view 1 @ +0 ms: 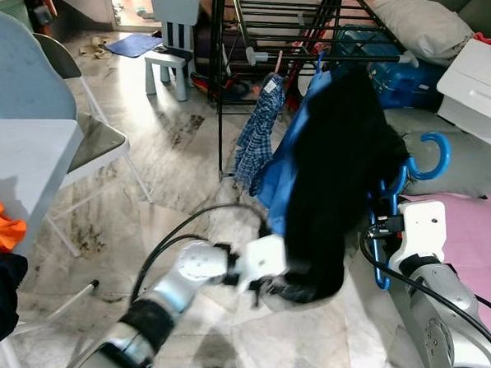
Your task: Hang hanger
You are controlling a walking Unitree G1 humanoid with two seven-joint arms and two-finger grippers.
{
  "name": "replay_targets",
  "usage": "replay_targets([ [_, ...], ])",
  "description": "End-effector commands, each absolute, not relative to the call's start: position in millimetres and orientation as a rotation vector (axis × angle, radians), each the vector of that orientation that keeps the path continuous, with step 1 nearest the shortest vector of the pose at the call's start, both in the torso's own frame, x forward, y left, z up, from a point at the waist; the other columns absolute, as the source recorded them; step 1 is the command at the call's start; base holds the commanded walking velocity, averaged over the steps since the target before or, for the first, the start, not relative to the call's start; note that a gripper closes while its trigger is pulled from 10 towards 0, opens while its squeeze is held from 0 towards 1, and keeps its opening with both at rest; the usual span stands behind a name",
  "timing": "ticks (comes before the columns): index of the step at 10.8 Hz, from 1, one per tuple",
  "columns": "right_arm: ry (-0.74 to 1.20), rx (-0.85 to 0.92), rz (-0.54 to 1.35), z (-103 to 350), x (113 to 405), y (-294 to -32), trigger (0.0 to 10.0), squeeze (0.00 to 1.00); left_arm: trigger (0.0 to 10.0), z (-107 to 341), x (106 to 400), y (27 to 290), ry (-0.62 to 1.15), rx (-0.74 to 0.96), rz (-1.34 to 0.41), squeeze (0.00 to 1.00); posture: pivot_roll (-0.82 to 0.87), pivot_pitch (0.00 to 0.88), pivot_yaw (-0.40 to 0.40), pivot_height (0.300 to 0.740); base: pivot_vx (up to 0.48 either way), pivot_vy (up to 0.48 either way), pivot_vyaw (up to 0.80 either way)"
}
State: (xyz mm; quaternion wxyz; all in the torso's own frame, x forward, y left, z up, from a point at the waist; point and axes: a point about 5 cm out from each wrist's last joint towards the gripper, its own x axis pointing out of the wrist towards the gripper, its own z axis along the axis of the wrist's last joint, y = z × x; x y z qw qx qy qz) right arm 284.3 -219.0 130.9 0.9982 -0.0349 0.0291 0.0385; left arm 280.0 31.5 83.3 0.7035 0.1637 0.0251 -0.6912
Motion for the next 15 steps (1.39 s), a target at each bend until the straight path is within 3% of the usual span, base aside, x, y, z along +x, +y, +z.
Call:
replay_targets([
  [1,-0.016,-0.104,0.066,146,289,-221,10.0,0.00,10.0,89,279,30,0.057,0.359,-1.572,1.00,0.01,0.000,-0.079,0.740,0.000,0.000,0.00],
  [2,-0.010,-0.102,0.079,145,289,-222,10.0,0.00,10.0,96,282,34,0.042,0.349,-1.565,1.00,0.01,0.000,-0.082,0.740,0.000,0.000,0.00],
  [3,-0.010,-0.112,0.109,144,284,-222,10.0,0.00,10.0,116,298,36,-0.065,0.299,-1.427,1.00,0.01,0.000,-0.084,0.740,0.000,0.000,0.00],
  [5,0.051,-0.208,0.275,127,261,-216,10.0,0.00,10.0,148,324,47,-0.248,0.421,-1.235,1.00,0.02,0.000,-0.087,0.740,0.000,0.000,0.00],
  [6,0.066,-0.219,0.296,123,256,-217,10.0,0.00,10.0,153,327,49,-0.268,0.443,-1.221,1.00,0.01,0.000,-0.085,0.740,0.000,0.000,0.00],
  [8,0.165,-0.232,0.435,108,224,-230,10.0,0.00,10.0,164,335,59,-0.361,0.682,-1.226,1.00,0.01,0.000,-0.076,0.740,0.000,0.000,0.00],
  [10,0.209,-0.254,0.507,106,209,-239,10.0,0.00,10.0,162,337,66,-0.365,0.800,-1.260,1.00,0.01,0.000,-0.068,0.740,0.000,0.000,0.00],
  [15,0.316,-0.255,0.769,106,181,-232,10.0,0.00,10.0,160,341,69,-0.382,0.994,-1.314,1.00,0.01,0.000,-0.057,0.740,0.000,0.000,0.00],
])
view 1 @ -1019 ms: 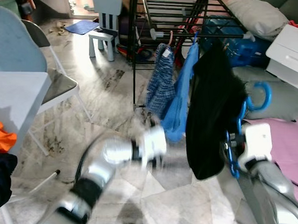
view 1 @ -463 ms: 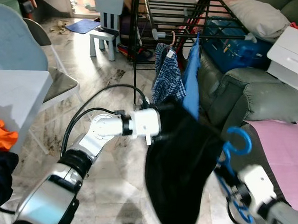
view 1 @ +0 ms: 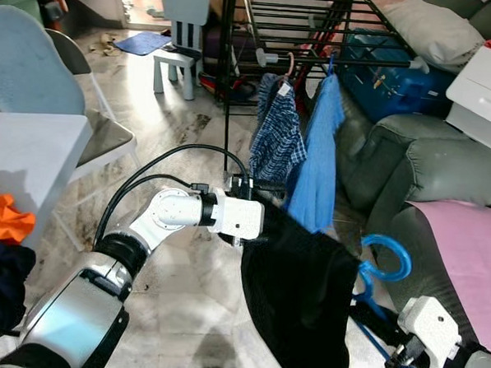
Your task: Hang hanger
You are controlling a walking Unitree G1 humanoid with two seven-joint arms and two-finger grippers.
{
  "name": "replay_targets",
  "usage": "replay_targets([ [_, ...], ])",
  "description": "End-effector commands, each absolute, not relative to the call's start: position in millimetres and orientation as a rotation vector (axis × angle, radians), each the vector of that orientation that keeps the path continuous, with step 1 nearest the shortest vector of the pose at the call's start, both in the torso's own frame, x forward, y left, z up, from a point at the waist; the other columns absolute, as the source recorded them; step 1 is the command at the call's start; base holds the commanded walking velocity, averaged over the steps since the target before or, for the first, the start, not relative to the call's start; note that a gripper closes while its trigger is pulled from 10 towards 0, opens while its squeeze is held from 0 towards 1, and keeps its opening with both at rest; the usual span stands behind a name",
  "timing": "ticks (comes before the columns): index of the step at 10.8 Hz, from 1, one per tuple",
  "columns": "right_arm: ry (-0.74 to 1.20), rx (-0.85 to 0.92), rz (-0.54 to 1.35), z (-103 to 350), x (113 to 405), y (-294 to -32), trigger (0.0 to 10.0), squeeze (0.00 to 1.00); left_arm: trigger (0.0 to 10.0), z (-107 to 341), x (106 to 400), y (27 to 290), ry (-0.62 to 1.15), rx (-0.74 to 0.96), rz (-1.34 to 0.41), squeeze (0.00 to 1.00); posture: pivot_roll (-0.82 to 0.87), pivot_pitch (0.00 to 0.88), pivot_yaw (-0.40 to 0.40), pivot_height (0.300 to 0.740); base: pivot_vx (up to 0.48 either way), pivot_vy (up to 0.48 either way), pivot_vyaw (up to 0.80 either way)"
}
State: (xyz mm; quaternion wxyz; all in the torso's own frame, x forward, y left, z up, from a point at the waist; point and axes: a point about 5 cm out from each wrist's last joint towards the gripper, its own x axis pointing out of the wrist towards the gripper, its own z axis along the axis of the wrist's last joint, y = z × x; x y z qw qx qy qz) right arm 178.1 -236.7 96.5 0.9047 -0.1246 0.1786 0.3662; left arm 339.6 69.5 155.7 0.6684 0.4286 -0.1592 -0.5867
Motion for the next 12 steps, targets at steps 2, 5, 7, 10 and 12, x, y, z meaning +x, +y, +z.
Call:
replay_targets([
  [2,0.339,-0.294,0.828,110,178,-233,10.0,0.00,10.0,158,339,65,-0.366,1.024,-1.390,1.00,0.01,0.000,-0.049,0.740,0.000,0.000,0.00],
  [5,0.362,-0.424,0.872,116,180,-238,10.0,0.00,0.0,144,338,70,-0.240,1.054,-1.472,0.00,0.00,0.000,-0.050,0.740,0.000,0.000,0.00],
  [7,0.356,-0.513,0.875,120,184,-241,10.0,0.00,0.0,144,341,66,-0.203,1.094,-1.474,0.00,0.01,0.000,-0.049,0.740,0.000,0.000,0.00],
  [10,0.294,-0.633,0.827,129,197,-246,10.0,0.00,0.0,145,345,58,-0.104,1.127,-1.506,0.00,0.00,0.000,-0.041,0.740,0.000,0.000,0.00],
  [12,0.262,-0.689,0.800,133,203,-248,10.0,0.00,0.0,147,347,49,-0.086,1.120,-1.515,0.00,-0.01,0.000,-0.035,0.740,0.000,0.000,0.00],
])
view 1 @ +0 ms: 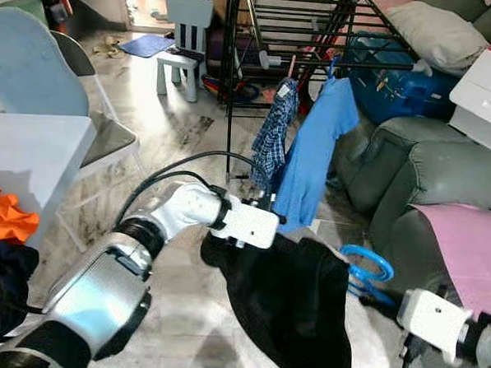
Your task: Hang hanger
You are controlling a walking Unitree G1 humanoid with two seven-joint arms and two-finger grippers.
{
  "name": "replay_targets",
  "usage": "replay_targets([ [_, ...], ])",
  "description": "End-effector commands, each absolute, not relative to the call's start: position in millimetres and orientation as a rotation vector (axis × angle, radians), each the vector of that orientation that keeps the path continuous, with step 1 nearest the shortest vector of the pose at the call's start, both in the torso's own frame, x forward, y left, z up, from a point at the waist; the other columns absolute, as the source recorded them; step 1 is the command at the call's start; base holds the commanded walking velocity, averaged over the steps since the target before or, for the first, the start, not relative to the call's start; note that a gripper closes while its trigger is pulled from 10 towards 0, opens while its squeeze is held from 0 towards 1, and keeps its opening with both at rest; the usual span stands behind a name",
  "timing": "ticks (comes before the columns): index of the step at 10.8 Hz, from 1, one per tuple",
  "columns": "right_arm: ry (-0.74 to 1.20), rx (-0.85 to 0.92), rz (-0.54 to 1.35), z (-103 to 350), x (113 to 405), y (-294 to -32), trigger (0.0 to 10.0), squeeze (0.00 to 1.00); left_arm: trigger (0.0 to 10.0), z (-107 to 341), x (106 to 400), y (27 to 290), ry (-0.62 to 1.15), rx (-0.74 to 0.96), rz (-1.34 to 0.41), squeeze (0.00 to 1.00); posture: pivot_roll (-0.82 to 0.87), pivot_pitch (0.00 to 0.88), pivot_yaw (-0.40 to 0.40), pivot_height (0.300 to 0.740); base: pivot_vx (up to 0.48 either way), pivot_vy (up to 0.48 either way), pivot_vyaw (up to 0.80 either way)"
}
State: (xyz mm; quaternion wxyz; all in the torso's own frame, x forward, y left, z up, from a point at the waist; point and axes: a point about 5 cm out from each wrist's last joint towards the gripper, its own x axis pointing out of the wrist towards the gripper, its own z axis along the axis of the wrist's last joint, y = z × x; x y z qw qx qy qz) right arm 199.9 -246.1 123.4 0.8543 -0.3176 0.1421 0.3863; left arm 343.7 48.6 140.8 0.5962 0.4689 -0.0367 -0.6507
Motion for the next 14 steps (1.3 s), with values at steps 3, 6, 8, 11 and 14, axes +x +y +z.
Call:
replay_targets([
  [3,0.243,-0.730,0.780,130,207,-248,10.0,0.00,0.0,153,346,38,-0.089,1.129,-1.554,0.00,-0.01,0.000,-0.028,0.740,0.000,0.000,0.00],
  [6,0.244,-0.750,0.780,125,206,-249,10.0,0.00,0.0,162,351,40,-0.071,1.129,-1.544,0.00,-0.01,0.000,-0.029,0.740,0.000,0.000,0.00],
  [8,0.234,-0.757,0.775,126,209,-249,10.0,0.00,0.0,152,349,47,0.022,1.152,-1.583,0.00,-0.01,0.000,-0.032,0.740,0.000,0.000,0.00],
  [11,0.216,-0.766,0.762,126,212,-249,10.0,0.00,0.0,144,348,55,0.084,1.142,-1.598,0.00,-0.01,0.000,-0.033,0.740,0.000,0.000,0.00],
  [14,0.262,-0.673,0.777,122,213,-248,10.0,1.00,0.0,146,350,59,0.097,1.099,-1.567,0.00,-0.01,0.000,-0.037,0.740,0.000,0.000,0.00],
])
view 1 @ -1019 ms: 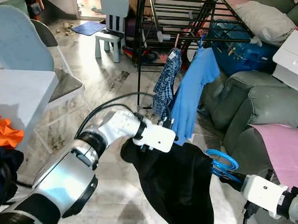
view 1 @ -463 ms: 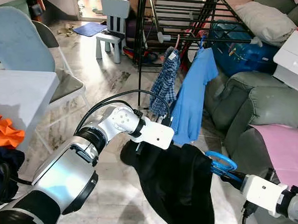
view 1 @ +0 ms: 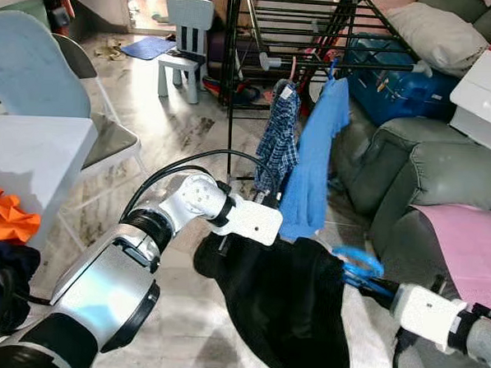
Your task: Hang hanger
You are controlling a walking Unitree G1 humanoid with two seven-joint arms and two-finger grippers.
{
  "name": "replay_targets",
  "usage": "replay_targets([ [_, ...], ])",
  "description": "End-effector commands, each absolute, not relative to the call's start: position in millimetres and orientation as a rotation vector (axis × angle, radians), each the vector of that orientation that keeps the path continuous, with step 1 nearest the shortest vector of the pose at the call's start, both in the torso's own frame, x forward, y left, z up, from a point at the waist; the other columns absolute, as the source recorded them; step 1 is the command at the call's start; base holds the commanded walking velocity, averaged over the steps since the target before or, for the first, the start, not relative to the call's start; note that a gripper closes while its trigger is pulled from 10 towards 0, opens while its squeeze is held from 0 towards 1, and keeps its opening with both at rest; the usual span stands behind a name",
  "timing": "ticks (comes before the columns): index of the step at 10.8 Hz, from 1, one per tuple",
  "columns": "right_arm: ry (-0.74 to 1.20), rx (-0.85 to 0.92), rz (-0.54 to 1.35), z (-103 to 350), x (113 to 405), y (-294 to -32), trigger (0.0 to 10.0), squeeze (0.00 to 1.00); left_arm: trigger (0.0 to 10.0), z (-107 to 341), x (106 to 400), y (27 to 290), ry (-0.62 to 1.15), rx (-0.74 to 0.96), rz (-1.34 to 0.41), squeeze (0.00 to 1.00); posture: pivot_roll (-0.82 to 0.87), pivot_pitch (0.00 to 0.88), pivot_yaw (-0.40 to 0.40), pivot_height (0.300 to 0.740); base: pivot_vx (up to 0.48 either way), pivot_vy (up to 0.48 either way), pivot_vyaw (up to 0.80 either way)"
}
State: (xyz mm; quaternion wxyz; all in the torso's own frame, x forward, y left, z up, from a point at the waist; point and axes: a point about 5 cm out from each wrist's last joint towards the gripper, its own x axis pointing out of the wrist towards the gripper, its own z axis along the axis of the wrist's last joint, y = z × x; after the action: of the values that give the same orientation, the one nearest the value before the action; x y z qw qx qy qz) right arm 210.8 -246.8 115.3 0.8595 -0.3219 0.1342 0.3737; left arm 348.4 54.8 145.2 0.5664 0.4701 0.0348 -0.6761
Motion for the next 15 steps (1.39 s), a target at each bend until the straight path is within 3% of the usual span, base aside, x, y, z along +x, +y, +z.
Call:
replay_targets([
  [1,0.277,-0.664,0.793,122,212,-247,10.0,1.00,0.0,146,351,60,0.092,1.098,-1.556,0.00,-0.01,0.000,-0.038,0.740,0.000,0.000,0.00],
  [3,0.344,-0.817,0.756,123,215,-261,10.0,1.00,0.0,148,356,69,0.107,1.037,-1.486,0.00,-0.01,0.000,-0.036,0.740,0.000,0.000,0.00],
  [6,0.129,-0.857,0.427,160,237,-285,10.0,1.00,0.0,141,364,92,0.130,0.889,-1.280,0.00,0.00,0.000,-0.044,0.740,0.000,0.000,0.00],
  [9,-0.037,-0.841,0.181,182,247,-296,10.0,1.00,0.0,143,365,101,0.120,0.822,-1.240,0.00,0.01,0.000,-0.051,0.740,0.000,0.000,0.00],
  [12,-0.242,-0.699,-0.202,192,243,-298,10.0,1.00,0.0,169,375,102,0.057,0.689,-1.209,0.00,0.01,0.000,-0.054,0.740,0.000,0.000,0.00],
  [15,-0.148,-0.442,-0.506,151,231,-311,10.0,1.00,0.0,189,380,98,-0.029,0.487,-1.171,0.00,0.02,0.000,-0.048,0.740,0.000,0.000,0.00],
])
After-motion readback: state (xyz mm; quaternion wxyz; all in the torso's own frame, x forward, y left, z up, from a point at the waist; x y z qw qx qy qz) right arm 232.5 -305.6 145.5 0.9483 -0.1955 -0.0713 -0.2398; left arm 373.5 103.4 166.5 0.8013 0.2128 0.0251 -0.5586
